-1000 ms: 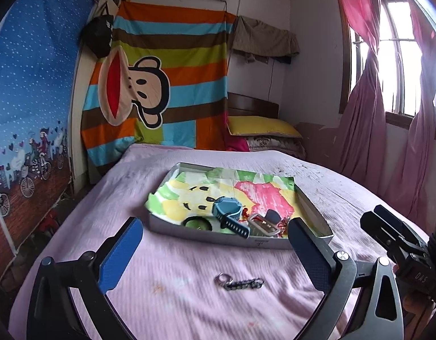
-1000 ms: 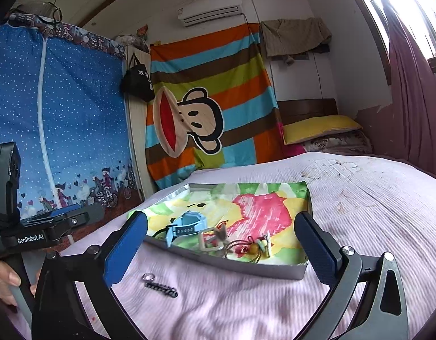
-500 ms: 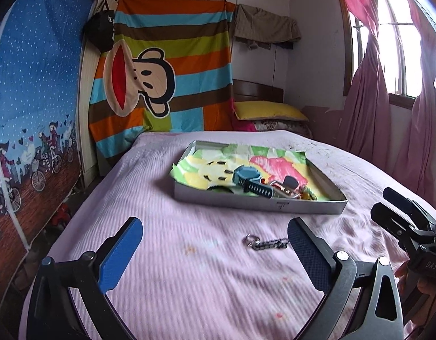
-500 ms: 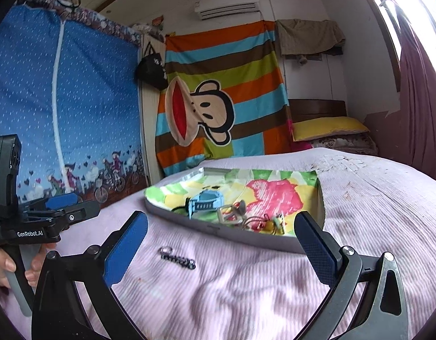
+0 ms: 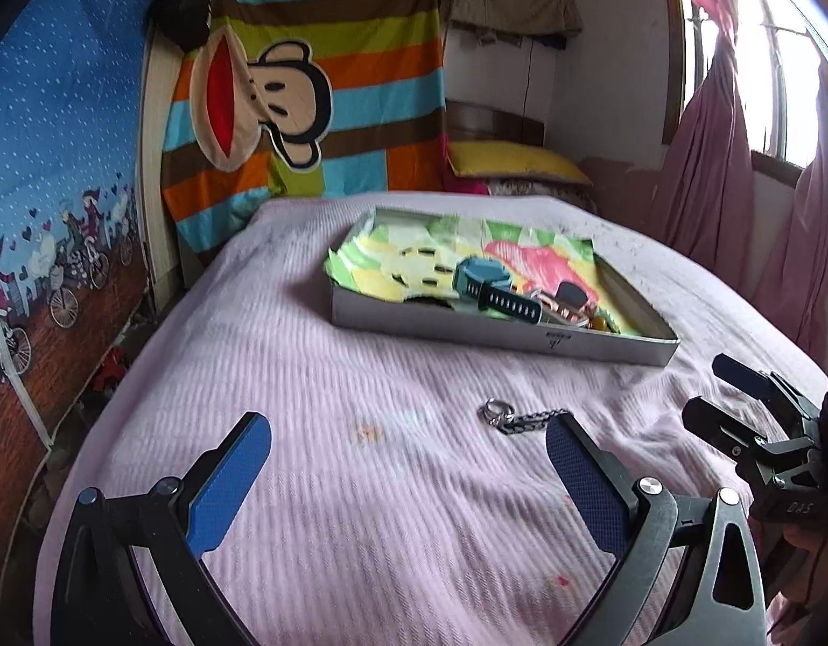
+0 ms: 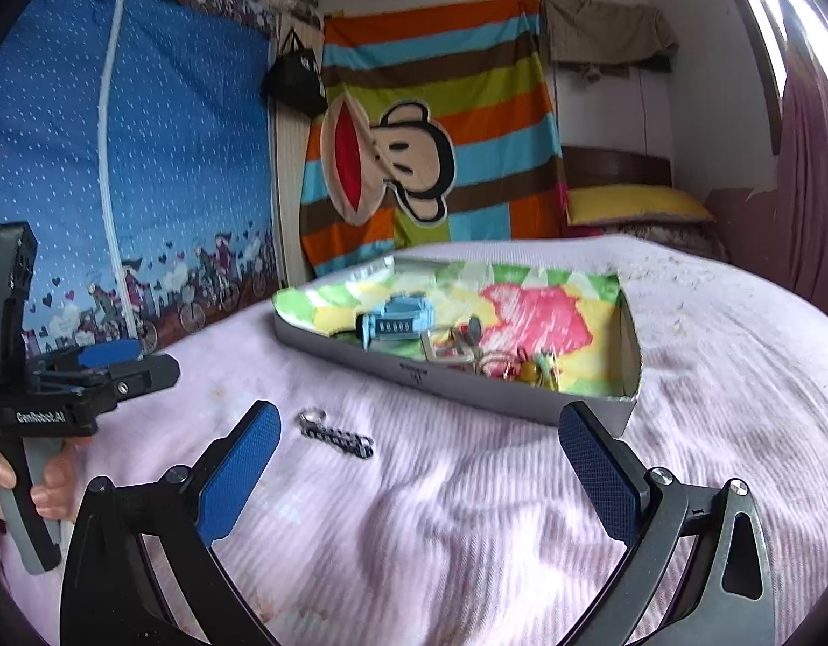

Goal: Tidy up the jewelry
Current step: 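Withdraw both grippers from the tray toward the black chain keychain, then grasp the ring of the black chain keychain with the left gripper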

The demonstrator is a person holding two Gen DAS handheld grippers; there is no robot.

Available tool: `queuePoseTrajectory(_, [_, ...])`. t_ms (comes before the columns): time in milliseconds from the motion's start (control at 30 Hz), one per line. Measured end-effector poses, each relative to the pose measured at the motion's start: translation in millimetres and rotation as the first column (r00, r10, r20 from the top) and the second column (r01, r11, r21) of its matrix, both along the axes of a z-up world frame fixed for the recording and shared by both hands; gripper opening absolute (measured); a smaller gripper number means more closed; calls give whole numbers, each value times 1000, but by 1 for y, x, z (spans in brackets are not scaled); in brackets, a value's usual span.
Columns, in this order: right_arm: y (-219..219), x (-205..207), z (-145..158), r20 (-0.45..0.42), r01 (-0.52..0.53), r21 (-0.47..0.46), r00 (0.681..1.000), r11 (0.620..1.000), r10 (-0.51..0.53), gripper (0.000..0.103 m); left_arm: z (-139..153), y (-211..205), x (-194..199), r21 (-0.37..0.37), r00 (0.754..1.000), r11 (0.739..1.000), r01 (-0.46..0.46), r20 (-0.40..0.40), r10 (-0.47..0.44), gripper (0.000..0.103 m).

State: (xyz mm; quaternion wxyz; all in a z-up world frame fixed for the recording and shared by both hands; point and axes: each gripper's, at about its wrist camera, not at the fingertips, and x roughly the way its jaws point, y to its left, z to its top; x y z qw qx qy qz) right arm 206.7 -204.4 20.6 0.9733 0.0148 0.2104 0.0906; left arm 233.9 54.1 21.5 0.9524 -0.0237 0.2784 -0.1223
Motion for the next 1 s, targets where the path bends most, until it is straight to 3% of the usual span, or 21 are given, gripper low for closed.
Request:
queuePoseTrajectory(133, [-1, 13, -7, -52, -24, -1, 998, 1000, 24, 102, -4, -2, 12, -5, 998, 999, 42, -45, -42, 102])
queuePoseTrajectory(300, [2, 34, -16, -129, -81, -5, 989, 997, 79, 99, -9, -6, 30, -26, 989, 995, 96, -106, -98, 83])
queuePoseTrajectory(467, [9, 54, -25, -189, -139, -9, 973, 990, 135, 78, -14, -15, 45, -52, 972, 986, 157, -169, -163, 65])
queuePoseTrajectory(600, [18, 69, -33, -239, -197, -2, 952, 980, 191, 71, -21, -20, 57, -96, 954, 978, 187, -218, -204, 52])
queuePoseTrajectory(767, [30, 83, -43, -288, -265, 0, 923, 964, 253, 58, -30, -22, 72, -149, 938, 970, 190, -265, -224, 43])
queuePoseTrajectory(1000, [45, 96, -53, -334, -332, 4, 889, 943, 314, 48, -38, -28, 87, -195, 919, 960, 199, -303, -252, 35])
